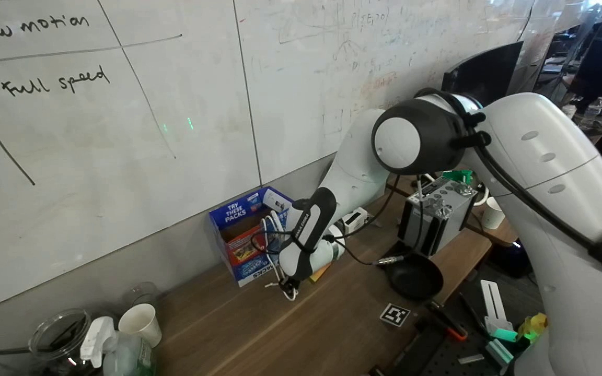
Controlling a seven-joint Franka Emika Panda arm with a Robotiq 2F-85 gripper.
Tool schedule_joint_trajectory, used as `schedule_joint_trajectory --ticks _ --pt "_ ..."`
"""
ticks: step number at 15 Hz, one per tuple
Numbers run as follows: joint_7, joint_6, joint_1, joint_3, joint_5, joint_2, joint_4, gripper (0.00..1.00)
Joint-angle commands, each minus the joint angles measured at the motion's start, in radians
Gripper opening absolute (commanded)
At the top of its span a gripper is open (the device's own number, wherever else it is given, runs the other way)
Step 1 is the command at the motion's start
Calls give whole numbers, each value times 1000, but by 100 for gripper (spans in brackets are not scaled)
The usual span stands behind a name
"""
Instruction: Put the ropes in the box
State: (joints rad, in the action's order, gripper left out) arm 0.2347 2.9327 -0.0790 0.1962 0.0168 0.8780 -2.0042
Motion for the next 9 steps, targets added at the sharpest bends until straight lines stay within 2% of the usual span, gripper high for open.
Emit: schedule_joint_trajectory --ticks 1,2,5,9 --pt "-12 13 20 -13 16 12 16 13" --pt "-13 9 24 -13 16 9 16 10" --pt "-12 -51 14 -1 9 -25 16 14" --pt "-27 -158 5 10 -11 -147 -14 16"
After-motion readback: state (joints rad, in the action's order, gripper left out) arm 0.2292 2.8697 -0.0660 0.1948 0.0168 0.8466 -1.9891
